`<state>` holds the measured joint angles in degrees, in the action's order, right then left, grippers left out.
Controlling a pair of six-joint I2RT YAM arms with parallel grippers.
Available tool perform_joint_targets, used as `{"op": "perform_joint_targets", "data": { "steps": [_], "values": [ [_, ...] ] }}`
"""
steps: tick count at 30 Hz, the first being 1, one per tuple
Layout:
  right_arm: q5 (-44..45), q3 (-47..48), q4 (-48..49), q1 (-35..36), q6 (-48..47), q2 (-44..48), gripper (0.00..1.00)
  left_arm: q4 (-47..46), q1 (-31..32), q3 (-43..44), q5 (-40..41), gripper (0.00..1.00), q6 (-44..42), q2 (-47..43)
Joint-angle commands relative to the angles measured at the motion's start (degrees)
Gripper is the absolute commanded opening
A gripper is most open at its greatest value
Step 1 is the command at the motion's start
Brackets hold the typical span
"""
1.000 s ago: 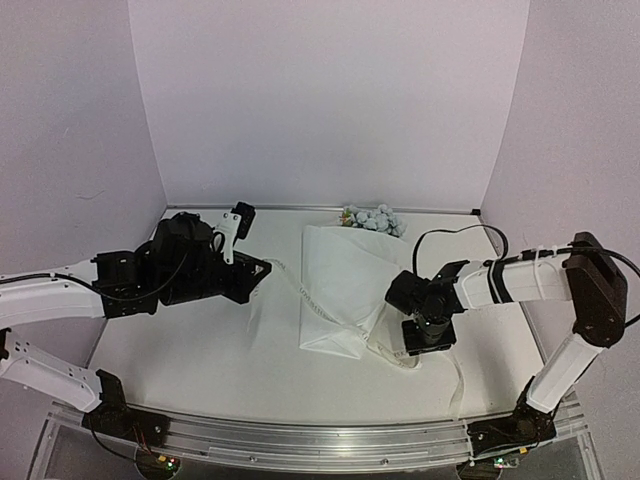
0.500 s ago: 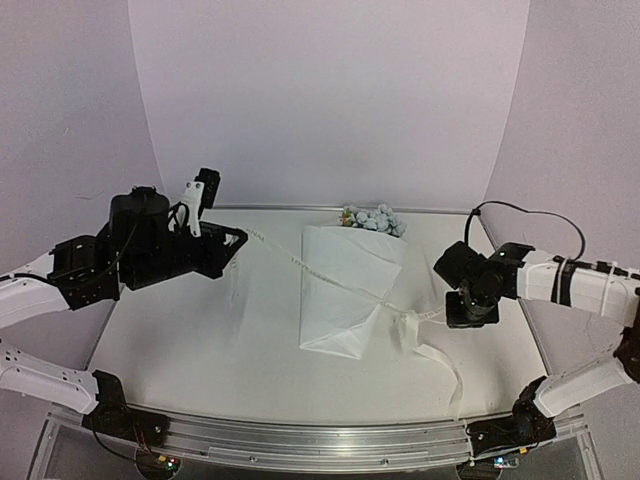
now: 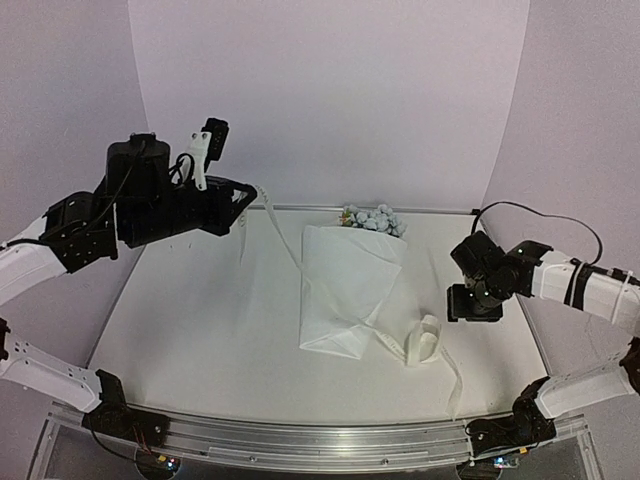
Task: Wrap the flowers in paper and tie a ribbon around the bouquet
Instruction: Pick up the right side of the ribbon from the center of the board, then straighten the ribbon.
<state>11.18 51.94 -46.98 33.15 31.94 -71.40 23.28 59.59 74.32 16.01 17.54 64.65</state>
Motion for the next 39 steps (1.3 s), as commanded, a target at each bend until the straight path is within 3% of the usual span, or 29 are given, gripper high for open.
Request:
{"op": "perform_joint_targets", "data": {
  "steps": [1, 6, 11, 18, 21, 23, 25, 29, 31, 39],
  "values": [
    [-5.39, -6.6, 6.22, 0.71, 3.97, 2.09, 0.6, 6.03, -0.8, 5.9, 1.98, 0.0, -0.52, 2.61],
    [-4.56, -9.95, 9.14, 5.34, 2.02, -1.16, 0.61, 10.02, -4.13, 8.45, 2.15, 0.0, 1.51, 5.21],
    [-1.35, -14.26, 8.96, 5.9, 8.33, -3.67, 0.6, 11.6, -7.93, 8.98, 0.11, 0.0, 3.54, 6.1],
    [0.31, -18.7, 11.14, 6.8, 15.42, -6.53, 0.45, 11.18, -8.48, 7.86, -0.36, 0.0, 4.22, 5.67],
    [0.02, -18.38, 11.55, 7.92, 17.24, -8.47, 0.33, 11.3, -8.7, 7.19, 0.54, 0.0, 4.89, 5.25],
    [1.07, -18.48, 10.36, 8.07, 18.51, -7.93, 0.14, 12.38, -8.87, 6.93, 2.94, 0.0, 5.85, 5.01],
    [4.82, -17.6, 5.22, 8.08, 19.16, -4.54, 0.01, 15.04, -9.28, 7.26, 7.86, 0.0, 7.32, 4.89],
    [18.58, -9.08, -12.47, 6.75, 15.28, 8.68, 0.0, 21.94, -13.66, 9.34, 18.22, 0.0, 8.59, 3.77],
    [21.08, -4.18, -17.16, 2.89, 10.94, 13.15, 0.0, 23.41, -19.38, 9.72, 20.26, 0.0, 8.11, 2.74],
    [27.24, 15.2, -29.07, -9.11, -2.22, 15.23, 0.0, 22.76, -35.71, 7.56, 22.03, 0.0, 6.21, -1.89]
  ]
}}
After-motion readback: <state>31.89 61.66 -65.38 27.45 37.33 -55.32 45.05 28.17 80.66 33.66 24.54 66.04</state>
